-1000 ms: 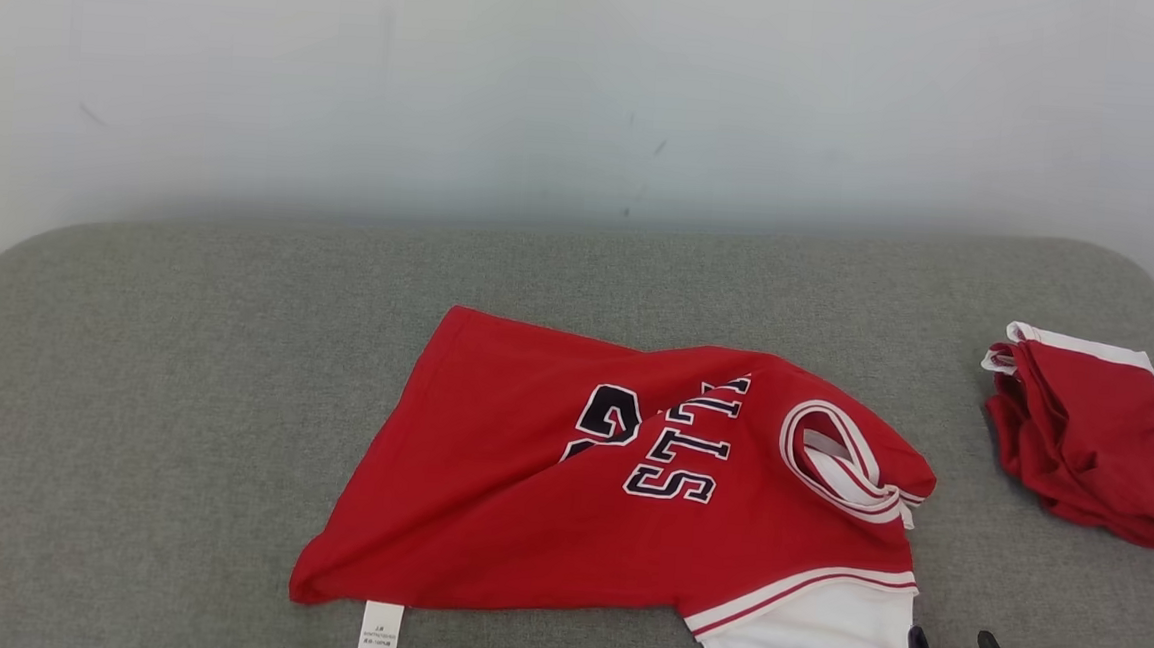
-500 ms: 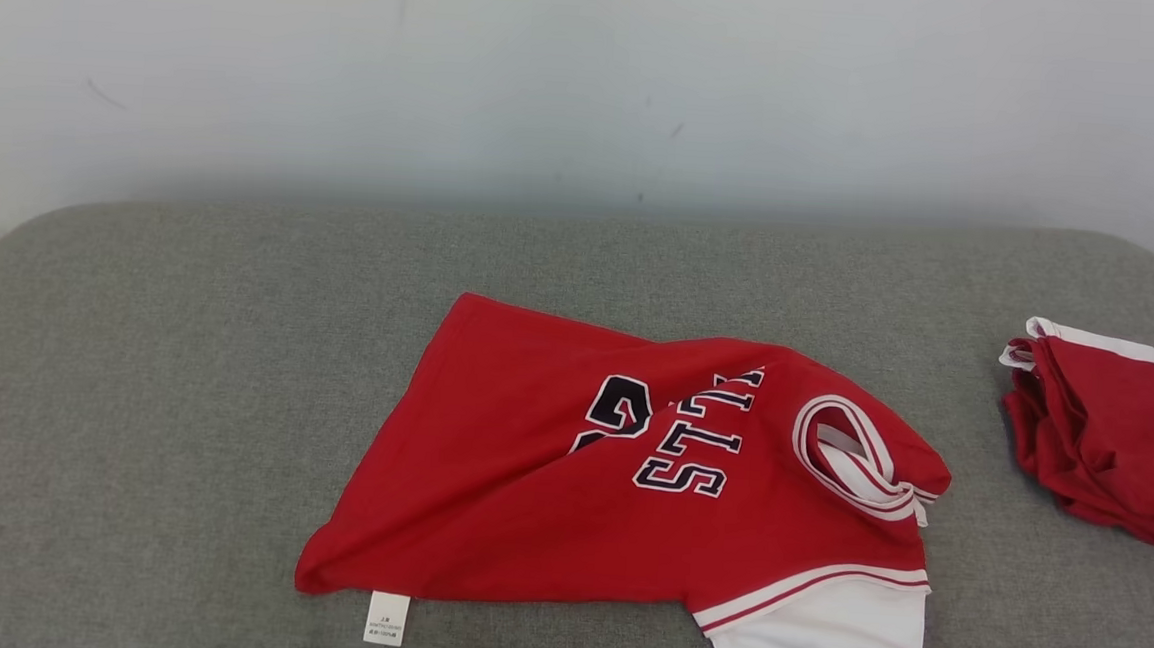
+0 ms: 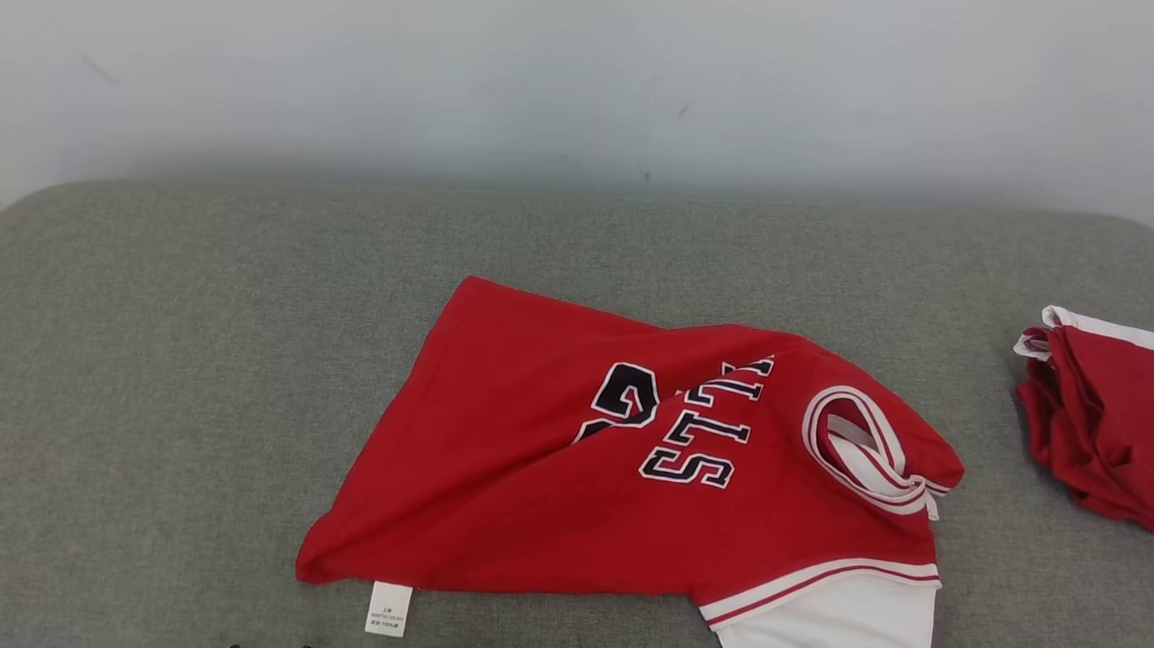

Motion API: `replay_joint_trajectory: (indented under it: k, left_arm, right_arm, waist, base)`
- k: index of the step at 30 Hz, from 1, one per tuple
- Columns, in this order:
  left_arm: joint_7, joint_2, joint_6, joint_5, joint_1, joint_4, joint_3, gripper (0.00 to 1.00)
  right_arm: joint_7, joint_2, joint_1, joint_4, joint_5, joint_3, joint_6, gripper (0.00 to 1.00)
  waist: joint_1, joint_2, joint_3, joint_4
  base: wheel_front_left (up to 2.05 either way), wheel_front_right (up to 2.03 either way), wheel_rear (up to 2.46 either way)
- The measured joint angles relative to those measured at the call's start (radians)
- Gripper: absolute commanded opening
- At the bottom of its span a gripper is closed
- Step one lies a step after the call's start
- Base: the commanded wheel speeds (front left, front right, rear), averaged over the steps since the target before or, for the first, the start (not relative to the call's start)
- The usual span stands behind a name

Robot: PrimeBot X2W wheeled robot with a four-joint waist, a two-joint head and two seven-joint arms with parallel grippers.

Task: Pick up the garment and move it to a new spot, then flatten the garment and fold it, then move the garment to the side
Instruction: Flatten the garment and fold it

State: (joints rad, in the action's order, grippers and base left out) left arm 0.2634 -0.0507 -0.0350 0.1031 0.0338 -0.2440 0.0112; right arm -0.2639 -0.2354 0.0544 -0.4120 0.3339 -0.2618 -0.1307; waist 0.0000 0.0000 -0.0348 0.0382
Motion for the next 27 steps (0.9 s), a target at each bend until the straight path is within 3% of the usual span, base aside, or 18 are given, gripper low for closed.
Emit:
replay_joint_trajectory:
  k: [8,10,12,14,15,19,27]
  left_arm:
    - [0.0,0.0,-0.004,0.0,-0.019,0.0,0.007,1.0]
    - [0.0,0.0,-0.005,0.0,-0.022,0.0,0.006,1.0]
    - [0.0,0.0,-0.006,0.0,-0.03,0.0,0.007,1.0]
    - [0.0,0.0,-0.007,0.0,-0.037,0.001,0.006,1.0]
    - [0.0,0.0,-0.007,0.0,-0.037,0.001,0.006,1.0]
    - [0.0,0.0,-0.007,0.001,-0.041,0.001,0.008,1.0]
    - [0.0,0.0,-0.009,0.014,-0.083,0.01,0.015,1.0]
  right_arm:
    - [0.0,0.0,-0.053,-0.066,-0.001,-0.036,0.0,1.0]
    - [0.0,-0.002,-0.065,-0.082,0.001,-0.053,0.0,0.84]
    - [-0.001,-0.004,-0.073,-0.095,0.014,-0.068,0.0,0.51]
    - [-0.002,-0.009,-0.085,-0.11,0.023,-0.083,0.0,0.36]
    - [-0.002,-0.011,-0.089,-0.114,0.027,-0.092,0.0,0.0]
    - [-0.004,-0.021,-0.1,-0.117,0.037,-0.107,-0.001,0.0]
    - [0.0,-0.062,-0.056,-0.073,0.026,-0.034,-0.001,0.0]
  waist:
    - [0.0001,0.0,-0.025,-0.02]
    - [0.0,-0.0001,-0.032,-0.026]
    - [0.0,0.0,-0.039,-0.03]
    - [0.0,0.0,-0.044,-0.034]
    - [0.0,0.0,-0.047,-0.035]
    - [0.0,0.0,-0.052,-0.029]
    - [0.0001,0.0,-0.063,0.01]
  base:
    - [0.0,0.0,0.0]
    - [0.0,0.0,0.0]
    - [0.0,0.0,0.0]
    - [0.0,0.0,0.0]
    - [0.0,0.0,0.0]
    - [0.0,0.0,0.0]
    - [0.0,0.0,0.0]
